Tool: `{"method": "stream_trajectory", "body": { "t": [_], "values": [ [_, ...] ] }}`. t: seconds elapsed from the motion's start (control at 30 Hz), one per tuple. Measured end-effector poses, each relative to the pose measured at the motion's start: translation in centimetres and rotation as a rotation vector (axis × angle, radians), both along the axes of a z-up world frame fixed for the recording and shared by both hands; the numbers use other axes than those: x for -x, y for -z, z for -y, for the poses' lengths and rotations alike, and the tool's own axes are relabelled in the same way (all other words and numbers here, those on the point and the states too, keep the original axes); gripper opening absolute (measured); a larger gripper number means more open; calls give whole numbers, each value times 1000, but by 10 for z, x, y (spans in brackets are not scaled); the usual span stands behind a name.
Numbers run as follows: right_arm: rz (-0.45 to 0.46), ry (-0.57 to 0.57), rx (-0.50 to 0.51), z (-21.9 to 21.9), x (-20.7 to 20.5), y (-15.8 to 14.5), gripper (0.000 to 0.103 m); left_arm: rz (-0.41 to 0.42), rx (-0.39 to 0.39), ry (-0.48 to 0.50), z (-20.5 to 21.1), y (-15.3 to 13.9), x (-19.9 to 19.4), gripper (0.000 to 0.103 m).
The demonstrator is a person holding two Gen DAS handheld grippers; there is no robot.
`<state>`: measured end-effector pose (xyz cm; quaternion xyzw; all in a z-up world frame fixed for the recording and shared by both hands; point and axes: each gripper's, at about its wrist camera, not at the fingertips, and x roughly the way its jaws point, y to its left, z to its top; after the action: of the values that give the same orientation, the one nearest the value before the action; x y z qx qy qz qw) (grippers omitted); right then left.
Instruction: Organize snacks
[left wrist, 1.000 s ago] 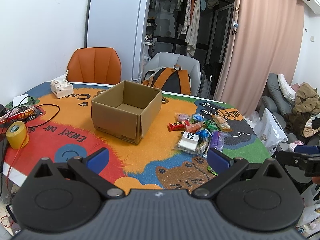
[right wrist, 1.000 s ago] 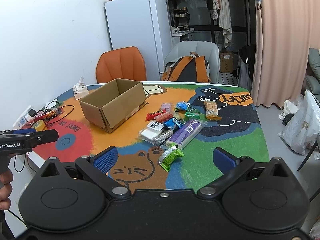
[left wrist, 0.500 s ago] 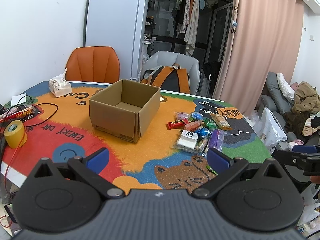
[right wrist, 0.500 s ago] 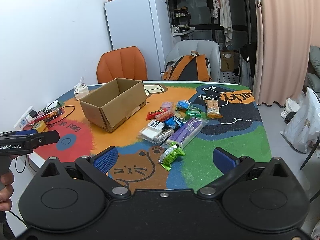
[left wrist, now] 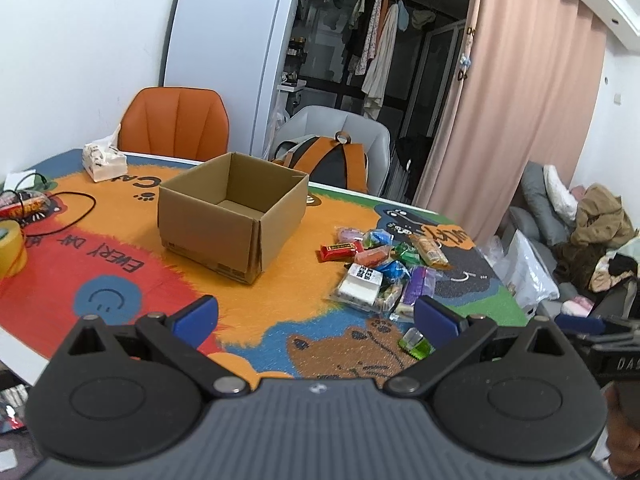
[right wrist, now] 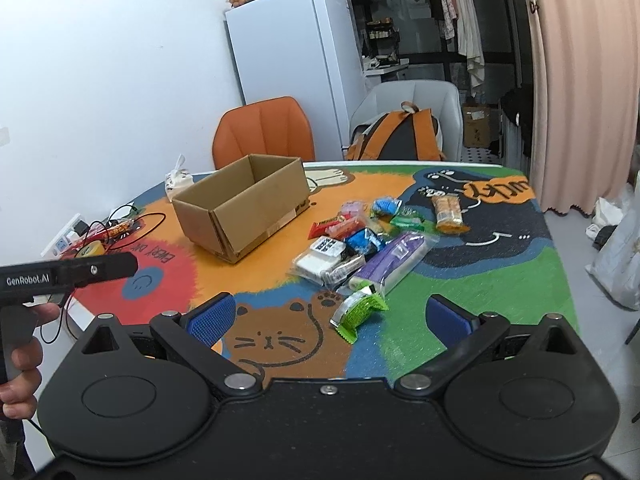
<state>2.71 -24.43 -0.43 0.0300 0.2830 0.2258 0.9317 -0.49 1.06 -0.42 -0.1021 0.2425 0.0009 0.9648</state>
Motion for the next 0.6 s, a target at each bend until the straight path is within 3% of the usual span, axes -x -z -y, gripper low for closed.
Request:
{"method": "stream_trajectory", "body": {
  "t": [0.23,0.4,0.6],
  "values": [
    [-16,1,9,-1,-6,17,103,12,34,-8,-3,13,-9,103],
    [-51,3,-65,3,-15,34,103,4,114,-5,-7,31,-20,103],
    [-61,16,-12,-5,-28,51,103,-16,89,-33,0,51,-35,103]
  ]
}}
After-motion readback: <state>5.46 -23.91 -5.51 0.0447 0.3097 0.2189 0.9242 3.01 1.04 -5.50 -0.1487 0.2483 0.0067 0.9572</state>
